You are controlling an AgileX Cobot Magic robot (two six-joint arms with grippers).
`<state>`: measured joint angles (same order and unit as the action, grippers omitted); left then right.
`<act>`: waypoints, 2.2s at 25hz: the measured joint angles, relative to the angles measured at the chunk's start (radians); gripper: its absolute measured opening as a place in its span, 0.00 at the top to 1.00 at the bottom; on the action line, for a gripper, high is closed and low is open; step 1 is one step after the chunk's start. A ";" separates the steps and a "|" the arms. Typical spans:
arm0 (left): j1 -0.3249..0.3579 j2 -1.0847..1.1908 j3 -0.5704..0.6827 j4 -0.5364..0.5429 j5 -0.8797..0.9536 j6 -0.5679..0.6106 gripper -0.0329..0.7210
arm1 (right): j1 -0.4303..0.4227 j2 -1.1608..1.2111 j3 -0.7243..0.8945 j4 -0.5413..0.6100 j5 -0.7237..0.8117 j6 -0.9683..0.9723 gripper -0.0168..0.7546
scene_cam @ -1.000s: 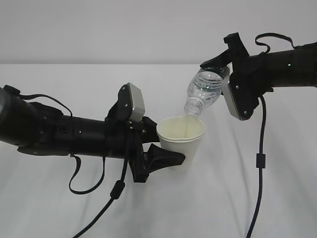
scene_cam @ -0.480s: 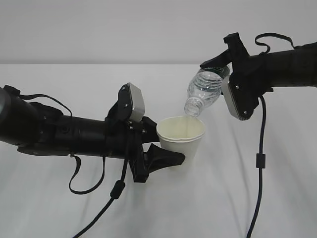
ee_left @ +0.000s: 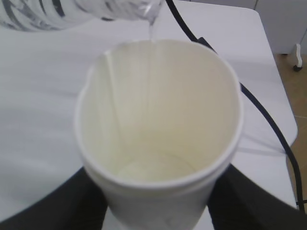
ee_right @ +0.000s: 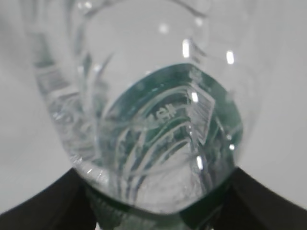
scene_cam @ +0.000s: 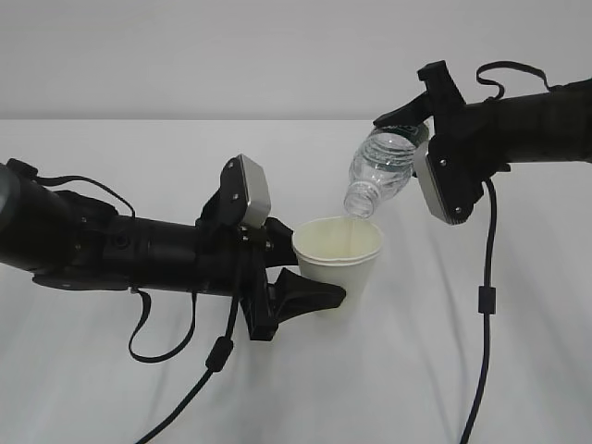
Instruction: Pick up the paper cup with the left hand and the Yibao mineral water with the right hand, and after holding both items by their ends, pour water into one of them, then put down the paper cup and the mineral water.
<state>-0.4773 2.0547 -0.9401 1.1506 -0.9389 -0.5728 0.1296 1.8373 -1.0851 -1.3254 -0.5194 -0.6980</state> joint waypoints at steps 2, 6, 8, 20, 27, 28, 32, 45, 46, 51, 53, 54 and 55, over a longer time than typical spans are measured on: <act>0.000 0.000 0.000 0.000 0.000 0.000 0.39 | 0.000 0.000 0.000 0.000 0.000 0.000 0.39; 0.000 0.000 0.000 0.000 0.000 0.000 0.39 | 0.000 0.000 0.000 0.000 0.000 0.000 0.39; 0.000 0.000 0.000 0.000 0.000 0.000 0.39 | 0.000 0.000 0.000 0.000 0.000 0.000 0.39; 0.000 0.000 0.000 0.002 0.000 0.000 0.39 | 0.000 0.000 0.000 0.000 0.000 0.000 0.39; 0.000 0.000 0.000 0.003 0.000 0.000 0.39 | 0.000 0.000 0.000 0.000 -0.002 -0.003 0.39; 0.000 0.000 0.000 0.003 0.000 0.000 0.39 | 0.000 0.000 0.000 0.000 -0.002 -0.003 0.39; 0.000 0.000 0.000 0.003 0.000 0.000 0.40 | 0.000 0.000 0.000 0.000 -0.002 -0.003 0.39; 0.000 0.000 0.000 0.008 0.000 0.000 0.40 | 0.000 0.000 0.000 0.000 -0.002 -0.003 0.39; 0.000 0.000 0.000 0.008 0.000 0.000 0.40 | 0.000 0.000 0.000 0.000 -0.002 -0.003 0.39; 0.000 0.000 0.000 0.008 0.000 0.000 0.40 | 0.000 0.000 0.000 0.000 -0.002 -0.003 0.39; 0.000 0.000 0.000 0.008 0.000 0.000 0.40 | 0.000 0.000 0.000 0.000 -0.002 -0.003 0.39; 0.000 0.000 0.000 0.008 0.000 0.000 0.40 | 0.000 0.000 0.000 0.000 -0.002 -0.004 0.39; 0.000 0.000 0.000 0.008 0.000 0.000 0.40 | 0.000 0.000 0.000 0.000 -0.002 -0.004 0.39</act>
<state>-0.4773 2.0547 -0.9401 1.1581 -0.9389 -0.5728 0.1296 1.8373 -1.0851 -1.3254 -0.5212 -0.7021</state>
